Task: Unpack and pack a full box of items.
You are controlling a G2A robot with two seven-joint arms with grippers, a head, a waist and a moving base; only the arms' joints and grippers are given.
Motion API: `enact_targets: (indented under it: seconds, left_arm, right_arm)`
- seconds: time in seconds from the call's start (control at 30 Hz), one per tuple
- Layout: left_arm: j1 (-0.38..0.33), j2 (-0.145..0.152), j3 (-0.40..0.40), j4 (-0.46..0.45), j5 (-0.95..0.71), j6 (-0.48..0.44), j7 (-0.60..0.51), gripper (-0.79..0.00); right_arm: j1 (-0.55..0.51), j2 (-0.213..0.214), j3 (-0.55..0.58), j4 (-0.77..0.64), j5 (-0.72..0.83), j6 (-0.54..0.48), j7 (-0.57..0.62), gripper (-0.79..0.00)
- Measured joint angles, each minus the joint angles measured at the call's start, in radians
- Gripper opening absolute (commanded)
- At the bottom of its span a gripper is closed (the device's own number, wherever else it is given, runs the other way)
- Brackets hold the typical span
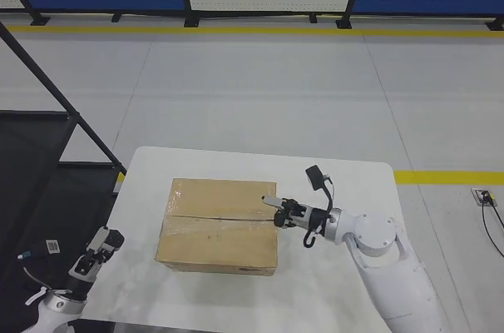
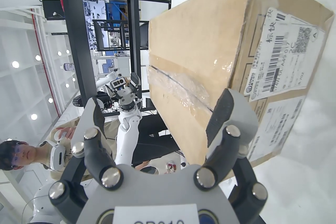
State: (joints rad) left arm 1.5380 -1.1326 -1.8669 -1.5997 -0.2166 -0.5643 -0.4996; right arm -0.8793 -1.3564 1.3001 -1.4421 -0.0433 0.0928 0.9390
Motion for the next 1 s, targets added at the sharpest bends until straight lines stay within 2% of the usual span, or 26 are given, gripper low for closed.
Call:
enact_targets:
  seconds: [0.17, 0.33, 1.0]
  left_arm:
    - [-0.009, 0.003, -0.014, 0.005, -0.012, 0.002, -0.004, 0.0]
    - [-0.02, 0.006, -0.029, 0.015, -0.037, -0.001, -0.012, 0.0]
    - [-0.023, 0.007, -0.032, 0.02, -0.042, -0.002, -0.018, 0.0]
  right_arm:
    - [-0.078, 0.018, 0.074, -0.077, 0.027, -0.03, -0.015, 0.0]
    - [-0.162, 0.035, 0.161, -0.143, 0.061, -0.104, -0.04, 0.0]
    - [-0.165, 0.035, 0.166, -0.145, 0.063, -0.107, -0.042, 0.0]
